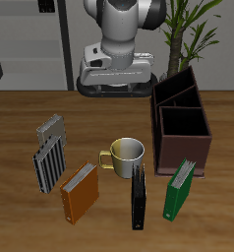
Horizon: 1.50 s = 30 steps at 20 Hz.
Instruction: Place the yellow book into the left desk caddy's front compartment and place the orange book into the left desk caddy's left compartment and place the black book into the left desk caddy's back compartment
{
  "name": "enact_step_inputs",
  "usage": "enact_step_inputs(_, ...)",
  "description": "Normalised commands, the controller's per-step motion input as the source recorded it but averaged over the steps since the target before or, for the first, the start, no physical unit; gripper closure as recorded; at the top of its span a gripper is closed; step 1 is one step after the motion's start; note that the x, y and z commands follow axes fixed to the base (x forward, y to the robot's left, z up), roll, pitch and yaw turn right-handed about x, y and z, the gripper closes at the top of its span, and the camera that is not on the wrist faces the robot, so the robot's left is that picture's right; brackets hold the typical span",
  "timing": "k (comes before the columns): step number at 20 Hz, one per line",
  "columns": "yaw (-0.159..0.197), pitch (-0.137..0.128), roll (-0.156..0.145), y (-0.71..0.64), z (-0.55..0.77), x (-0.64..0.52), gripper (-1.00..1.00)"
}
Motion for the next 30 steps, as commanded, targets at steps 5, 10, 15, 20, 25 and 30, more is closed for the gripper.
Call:
enact_step_inputs(5,-0.042,-0.029,-0.079,-0.65,0.01,-0.18,-1.00)
enact_step_inputs(10,-0.025,-0.035,-0.059,-0.65,0.09,-0.17,-1.00)
enact_step_inputs(15,-0.012,-0.047,-0.037,-0.61,0.11,-0.13,-1.00)
enact_step_inputs(20,-0.012,-0.034,-0.014,-0.39,0.11,0.05,-1.00)
enact_step_inputs(25,0.013,-0.011,0.013,-0.29,0.02,0.19,-1.00)
enact_step_inputs(30,-0.023,-0.006,0.009,-0.22,0.00,0.25,-1.00)
